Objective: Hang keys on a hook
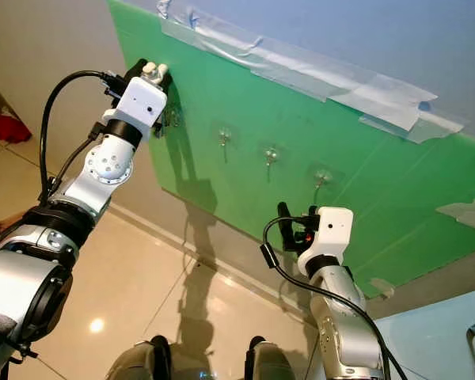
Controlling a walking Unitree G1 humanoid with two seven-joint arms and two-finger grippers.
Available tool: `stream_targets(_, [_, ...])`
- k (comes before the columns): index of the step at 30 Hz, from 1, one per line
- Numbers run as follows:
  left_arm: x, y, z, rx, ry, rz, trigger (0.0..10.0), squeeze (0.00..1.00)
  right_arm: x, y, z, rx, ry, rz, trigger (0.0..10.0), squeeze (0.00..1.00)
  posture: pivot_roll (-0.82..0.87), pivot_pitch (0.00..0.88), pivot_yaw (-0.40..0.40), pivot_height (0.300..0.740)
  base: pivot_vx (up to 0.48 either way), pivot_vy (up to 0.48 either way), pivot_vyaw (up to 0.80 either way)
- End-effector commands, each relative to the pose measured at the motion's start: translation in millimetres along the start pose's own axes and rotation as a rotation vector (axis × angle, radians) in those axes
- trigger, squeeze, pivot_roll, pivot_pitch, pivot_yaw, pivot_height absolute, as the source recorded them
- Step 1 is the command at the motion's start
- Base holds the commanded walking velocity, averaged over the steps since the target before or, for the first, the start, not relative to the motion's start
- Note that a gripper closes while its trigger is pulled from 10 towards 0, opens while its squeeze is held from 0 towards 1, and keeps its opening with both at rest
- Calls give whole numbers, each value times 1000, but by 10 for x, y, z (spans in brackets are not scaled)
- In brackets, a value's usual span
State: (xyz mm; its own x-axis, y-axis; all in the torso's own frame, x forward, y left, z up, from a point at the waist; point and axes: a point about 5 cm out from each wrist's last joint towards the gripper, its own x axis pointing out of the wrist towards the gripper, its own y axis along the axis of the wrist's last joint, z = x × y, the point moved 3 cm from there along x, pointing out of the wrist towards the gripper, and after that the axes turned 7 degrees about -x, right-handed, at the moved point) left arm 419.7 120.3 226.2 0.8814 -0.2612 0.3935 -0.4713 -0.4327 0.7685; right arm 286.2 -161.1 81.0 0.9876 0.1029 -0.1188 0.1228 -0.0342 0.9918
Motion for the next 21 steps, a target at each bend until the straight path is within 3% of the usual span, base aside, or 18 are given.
stream_targets(1, [35,47,84,7,-30,10,0,0,-27,4,13,-11,-3,-4,10000,0,-254,180,-30,740,0,0,0])
stream_targets(21, [3,80,299,-53,-71,19,0,0,-38,-3,-3,-11,-5,-9,10000,0,-261,182,-25,740,0,0,0])
